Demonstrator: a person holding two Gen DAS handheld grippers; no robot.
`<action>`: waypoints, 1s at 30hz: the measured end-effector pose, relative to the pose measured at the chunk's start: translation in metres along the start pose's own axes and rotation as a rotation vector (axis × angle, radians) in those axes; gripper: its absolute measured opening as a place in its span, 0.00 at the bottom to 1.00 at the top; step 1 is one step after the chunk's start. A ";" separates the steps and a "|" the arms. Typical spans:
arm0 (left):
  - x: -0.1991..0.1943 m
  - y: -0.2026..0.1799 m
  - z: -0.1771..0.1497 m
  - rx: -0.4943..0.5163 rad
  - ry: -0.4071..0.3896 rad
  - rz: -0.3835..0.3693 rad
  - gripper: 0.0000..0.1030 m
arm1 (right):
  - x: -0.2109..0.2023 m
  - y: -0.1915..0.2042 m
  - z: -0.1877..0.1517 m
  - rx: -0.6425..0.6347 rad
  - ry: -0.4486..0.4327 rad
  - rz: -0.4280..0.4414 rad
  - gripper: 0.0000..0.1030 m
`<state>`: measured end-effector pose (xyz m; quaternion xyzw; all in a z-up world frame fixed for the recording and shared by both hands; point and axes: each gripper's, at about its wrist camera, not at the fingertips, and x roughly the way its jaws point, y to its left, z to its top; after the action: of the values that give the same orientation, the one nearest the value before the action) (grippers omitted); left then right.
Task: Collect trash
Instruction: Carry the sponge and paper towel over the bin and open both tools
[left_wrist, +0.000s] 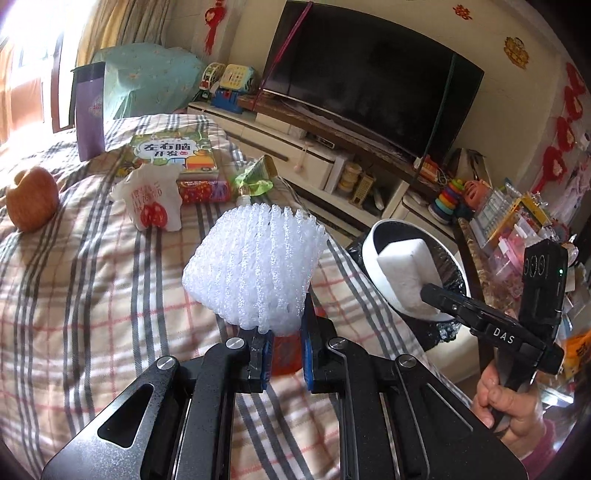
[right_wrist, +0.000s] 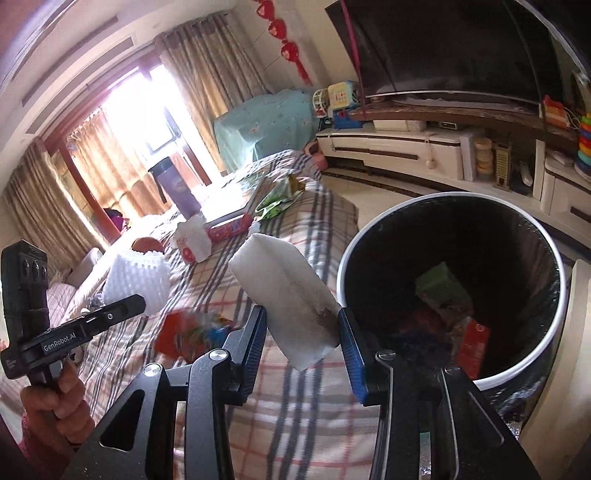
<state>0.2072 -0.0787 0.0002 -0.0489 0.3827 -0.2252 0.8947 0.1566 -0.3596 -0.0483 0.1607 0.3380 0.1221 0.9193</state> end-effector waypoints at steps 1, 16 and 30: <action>0.001 -0.001 0.000 0.000 0.001 0.000 0.11 | -0.001 -0.003 0.000 0.005 -0.003 -0.001 0.39; 0.025 -0.053 0.007 0.085 0.038 -0.083 0.11 | -0.028 -0.030 0.010 0.035 -0.059 -0.044 0.39; 0.060 -0.110 0.008 0.180 0.099 -0.156 0.11 | -0.042 -0.058 0.011 0.075 -0.062 -0.117 0.39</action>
<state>0.2091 -0.2042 -0.0053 0.0132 0.3995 -0.3298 0.8552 0.1394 -0.4297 -0.0379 0.1787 0.3225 0.0505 0.9282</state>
